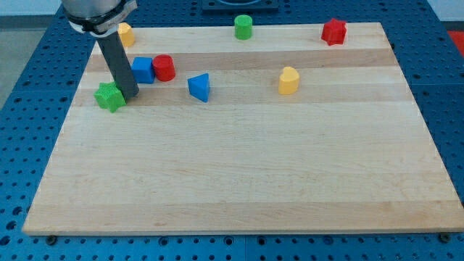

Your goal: Move yellow heart at the bottom

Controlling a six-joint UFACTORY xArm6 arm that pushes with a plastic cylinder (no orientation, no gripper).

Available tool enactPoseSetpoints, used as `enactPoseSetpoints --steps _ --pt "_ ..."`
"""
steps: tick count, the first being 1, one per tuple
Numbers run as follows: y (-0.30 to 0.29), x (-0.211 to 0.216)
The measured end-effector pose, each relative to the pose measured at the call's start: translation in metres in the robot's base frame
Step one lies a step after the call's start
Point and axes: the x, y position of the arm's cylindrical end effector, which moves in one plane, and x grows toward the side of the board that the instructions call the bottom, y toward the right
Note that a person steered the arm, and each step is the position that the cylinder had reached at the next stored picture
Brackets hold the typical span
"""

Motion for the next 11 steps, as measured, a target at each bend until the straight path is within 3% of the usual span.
enactPoseSetpoints --steps 2,4,5,7,8,9,11 --pt "0.036 0.015" --pt "0.137 0.051" --pt "0.186 0.037" --pt "0.199 -0.073" --pt "0.256 -0.086" --pt "0.286 -0.059" --pt "0.286 -0.028"
